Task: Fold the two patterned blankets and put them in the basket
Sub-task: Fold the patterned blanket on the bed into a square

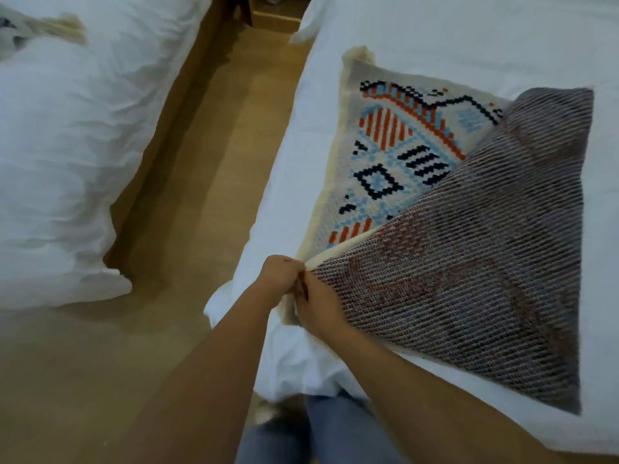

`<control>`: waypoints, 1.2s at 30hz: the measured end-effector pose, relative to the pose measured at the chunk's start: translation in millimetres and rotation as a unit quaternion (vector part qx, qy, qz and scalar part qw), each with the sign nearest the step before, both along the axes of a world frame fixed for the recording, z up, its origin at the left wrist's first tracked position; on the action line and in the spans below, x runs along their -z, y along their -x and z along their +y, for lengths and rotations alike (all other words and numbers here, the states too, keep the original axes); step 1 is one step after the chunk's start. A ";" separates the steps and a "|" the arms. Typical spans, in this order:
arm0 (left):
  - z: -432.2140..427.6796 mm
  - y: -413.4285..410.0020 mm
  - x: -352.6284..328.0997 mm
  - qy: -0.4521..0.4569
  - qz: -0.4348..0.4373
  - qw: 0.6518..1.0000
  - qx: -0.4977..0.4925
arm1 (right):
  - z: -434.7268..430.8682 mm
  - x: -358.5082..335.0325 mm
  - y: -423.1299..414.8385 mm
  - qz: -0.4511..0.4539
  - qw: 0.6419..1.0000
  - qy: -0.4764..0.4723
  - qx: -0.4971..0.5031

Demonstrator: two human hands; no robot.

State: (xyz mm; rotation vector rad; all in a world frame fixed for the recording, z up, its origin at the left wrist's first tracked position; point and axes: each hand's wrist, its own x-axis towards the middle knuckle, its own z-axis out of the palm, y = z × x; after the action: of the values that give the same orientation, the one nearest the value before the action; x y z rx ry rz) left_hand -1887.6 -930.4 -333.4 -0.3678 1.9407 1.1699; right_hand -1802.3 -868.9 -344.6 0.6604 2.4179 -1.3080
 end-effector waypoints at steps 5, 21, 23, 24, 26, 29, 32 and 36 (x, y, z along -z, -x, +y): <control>-23.6 18.7 16.9 -0.002 -0.009 0.998 0.060 | -28.2 6.6 14.3 -0.043 0.998 -0.034 -0.015; -23.2 70.1 38.5 0.060 0.140 0.887 0.436 | -61.0 52.7 5.4 -0.198 0.957 -0.210 -0.008; -0.8 82.0 32.1 0.057 0.171 0.850 0.495 | -60.3 56.2 9.6 -0.188 0.961 -0.201 0.038; 11.0 87.6 29.1 0.055 0.189 0.829 0.523 | -58.7 57.2 12.0 -0.177 0.961 -0.201 0.066; 32.3 96.8 24.3 0.046 0.225 0.783 0.578 | -55.1 55.0 17.2 -0.167 0.959 -0.201 0.112; 59.5 109.7 19.8 0.051 0.236 0.706 0.666 | -54.2 53.9 25.6 -0.174 0.956 -0.170 0.163; 87.4 120.8 16.9 0.062 0.248 0.642 0.723 | -50.0 48.7 34.0 -0.223 0.950 -0.139 0.171; 119.1 130.4 9.6 0.070 0.253 0.568 0.780 | -42.1 40.7 48.5 -0.287 0.938 -0.110 0.162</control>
State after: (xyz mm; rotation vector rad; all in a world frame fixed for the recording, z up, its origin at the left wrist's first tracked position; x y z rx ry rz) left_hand -2017.9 -811.3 -343.0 1.5420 1.7492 -0.1868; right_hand -1850.8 -911.0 -385.3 1.3385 2.0291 -0.7861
